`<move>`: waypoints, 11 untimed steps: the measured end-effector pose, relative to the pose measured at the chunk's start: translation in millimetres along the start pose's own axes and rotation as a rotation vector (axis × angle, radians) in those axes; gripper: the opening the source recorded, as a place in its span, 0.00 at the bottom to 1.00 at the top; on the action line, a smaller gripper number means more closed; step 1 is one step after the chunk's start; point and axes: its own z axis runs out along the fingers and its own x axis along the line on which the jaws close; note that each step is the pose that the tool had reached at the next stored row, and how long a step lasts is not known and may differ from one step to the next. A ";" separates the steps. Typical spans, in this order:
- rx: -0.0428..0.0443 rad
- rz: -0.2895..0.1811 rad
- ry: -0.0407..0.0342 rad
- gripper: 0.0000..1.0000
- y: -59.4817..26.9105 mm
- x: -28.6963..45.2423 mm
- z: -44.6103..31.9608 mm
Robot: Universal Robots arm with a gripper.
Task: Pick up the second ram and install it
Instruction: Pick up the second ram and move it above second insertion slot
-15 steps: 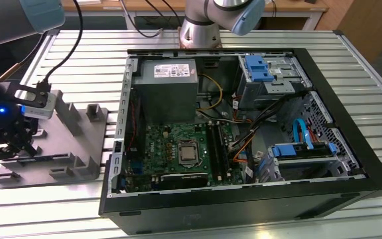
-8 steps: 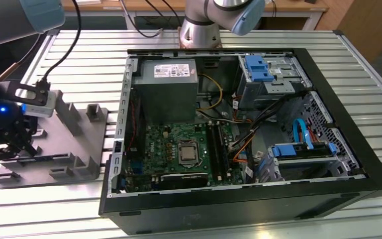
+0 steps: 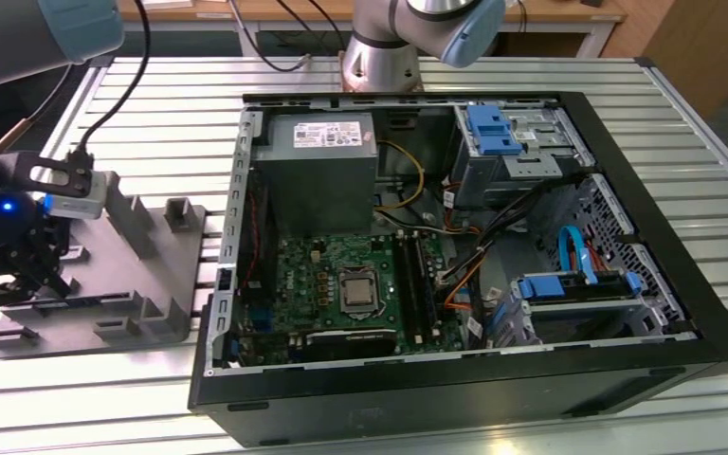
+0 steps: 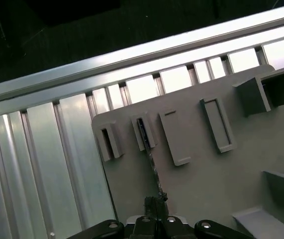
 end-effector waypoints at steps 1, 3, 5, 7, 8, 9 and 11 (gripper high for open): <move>0.0003 -0.008 0.0003 0.10 0.0 0.0 0.0; 0.0007 -0.023 0.0009 0.10 0.0 0.0 0.0; 0.0013 -0.039 0.0016 0.10 0.0 0.0 0.0; 0.0018 -0.056 0.0022 0.10 0.0 0.0 0.0; 0.0022 -0.066 0.0026 0.10 0.0 0.0 0.0; 0.0026 -0.078 0.0031 0.10 0.0 0.0 0.1; 0.0033 -0.100 0.0040 0.10 0.0 0.0 0.0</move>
